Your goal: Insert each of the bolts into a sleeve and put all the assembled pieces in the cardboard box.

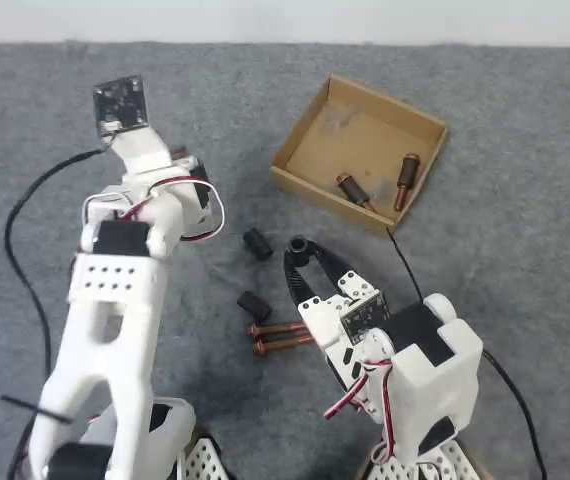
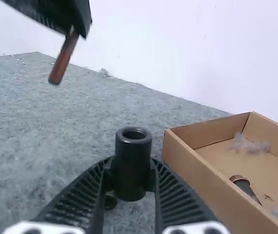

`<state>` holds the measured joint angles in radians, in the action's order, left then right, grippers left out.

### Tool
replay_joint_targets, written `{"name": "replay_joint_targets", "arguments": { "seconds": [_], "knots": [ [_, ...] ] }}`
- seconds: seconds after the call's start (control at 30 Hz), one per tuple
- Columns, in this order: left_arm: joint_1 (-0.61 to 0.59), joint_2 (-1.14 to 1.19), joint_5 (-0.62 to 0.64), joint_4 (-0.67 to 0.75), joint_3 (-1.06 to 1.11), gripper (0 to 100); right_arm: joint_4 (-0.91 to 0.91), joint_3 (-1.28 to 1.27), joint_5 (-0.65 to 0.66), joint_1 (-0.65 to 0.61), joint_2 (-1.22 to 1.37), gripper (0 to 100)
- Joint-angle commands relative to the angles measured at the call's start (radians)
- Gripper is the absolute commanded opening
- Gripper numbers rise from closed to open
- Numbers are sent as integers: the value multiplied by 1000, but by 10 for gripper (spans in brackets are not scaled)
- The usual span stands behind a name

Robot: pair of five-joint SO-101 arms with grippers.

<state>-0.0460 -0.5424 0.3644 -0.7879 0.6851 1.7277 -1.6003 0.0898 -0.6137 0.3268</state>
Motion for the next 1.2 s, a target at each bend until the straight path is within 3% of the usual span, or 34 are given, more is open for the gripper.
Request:
{"name": "replay_joint_targets", "arguments": {
  "seconds": [0.0, 0.2, 0.5, 0.87, 1.17],
  "knots": [
    [6, -112, -8, 29, -65, 12, 30, -25, 14, -2, -50, 7],
    [133, -224, -8, 130, 13, 12, 30, -23, 3, -4, -51, 7],
    [364, -494, -6, 443, 377, 12, 30, -25, -64, -4, -61, 7],
    [493, -617, -6, 450, 527, 12, 31, -25, -66, -4, -62, 7],
    [494, -615, -6, 454, 584, 12, 31, -25, -69, -4, -62, 7]
  ]
}}
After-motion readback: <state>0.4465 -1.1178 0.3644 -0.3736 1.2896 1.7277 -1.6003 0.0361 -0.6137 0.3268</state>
